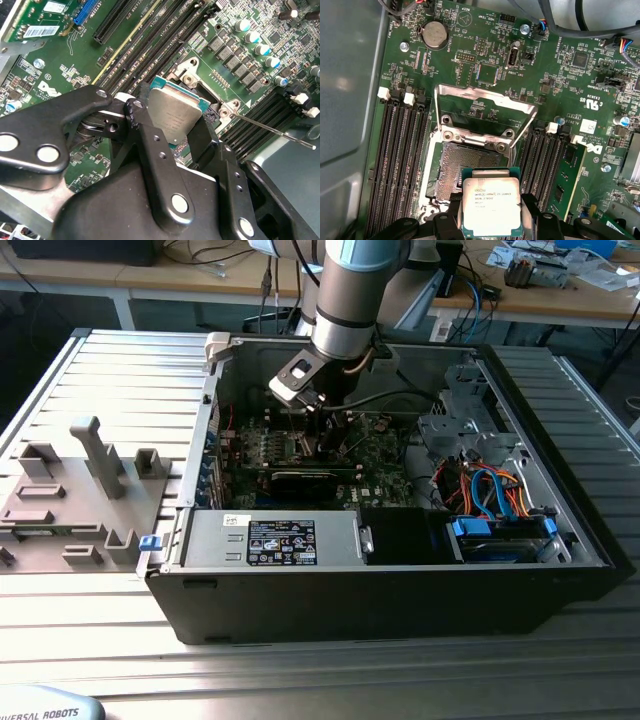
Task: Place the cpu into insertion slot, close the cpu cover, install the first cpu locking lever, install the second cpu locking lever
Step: 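Place the cpu into insertion slot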
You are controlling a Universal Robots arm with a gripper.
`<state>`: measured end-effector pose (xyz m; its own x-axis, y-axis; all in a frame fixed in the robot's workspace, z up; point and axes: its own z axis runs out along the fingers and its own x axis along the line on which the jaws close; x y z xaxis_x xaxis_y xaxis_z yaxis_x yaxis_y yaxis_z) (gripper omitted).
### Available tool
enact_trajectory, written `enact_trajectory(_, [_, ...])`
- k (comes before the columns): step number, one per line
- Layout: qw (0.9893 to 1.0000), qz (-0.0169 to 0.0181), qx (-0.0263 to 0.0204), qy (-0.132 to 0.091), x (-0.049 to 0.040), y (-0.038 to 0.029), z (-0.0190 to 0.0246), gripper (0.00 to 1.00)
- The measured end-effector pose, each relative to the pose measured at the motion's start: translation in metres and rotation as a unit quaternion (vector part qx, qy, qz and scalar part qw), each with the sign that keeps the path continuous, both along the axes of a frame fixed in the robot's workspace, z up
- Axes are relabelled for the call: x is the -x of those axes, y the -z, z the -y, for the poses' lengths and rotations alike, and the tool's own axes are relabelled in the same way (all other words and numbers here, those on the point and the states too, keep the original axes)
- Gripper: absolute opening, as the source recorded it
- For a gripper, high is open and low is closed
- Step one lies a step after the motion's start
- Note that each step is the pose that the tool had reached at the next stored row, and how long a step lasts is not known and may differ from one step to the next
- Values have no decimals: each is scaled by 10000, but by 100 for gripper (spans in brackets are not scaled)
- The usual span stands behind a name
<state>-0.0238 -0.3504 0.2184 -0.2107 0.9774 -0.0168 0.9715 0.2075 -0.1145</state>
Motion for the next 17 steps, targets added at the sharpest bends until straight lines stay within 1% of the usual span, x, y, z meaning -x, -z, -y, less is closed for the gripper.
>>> enact_trajectory(3, [10000, 0, 0, 6, 0, 0, 0, 55])
enact_trajectory(5, [9999, 0, 0, 160, 0, 0, 0, 55])
enact_trajectory(9, [9999, 0, 0, 166, 0, 0, 0, 55])
enact_trajectory(11, [9997, 0, 0, 224, 0, 0, 0, 55])
enact_trajectory(16, [9997, 0, 0, 235, 0, 0, 0, 55])
enact_trajectory(17, [9993, 0, 0, 368, 0, 0, 0, 55])
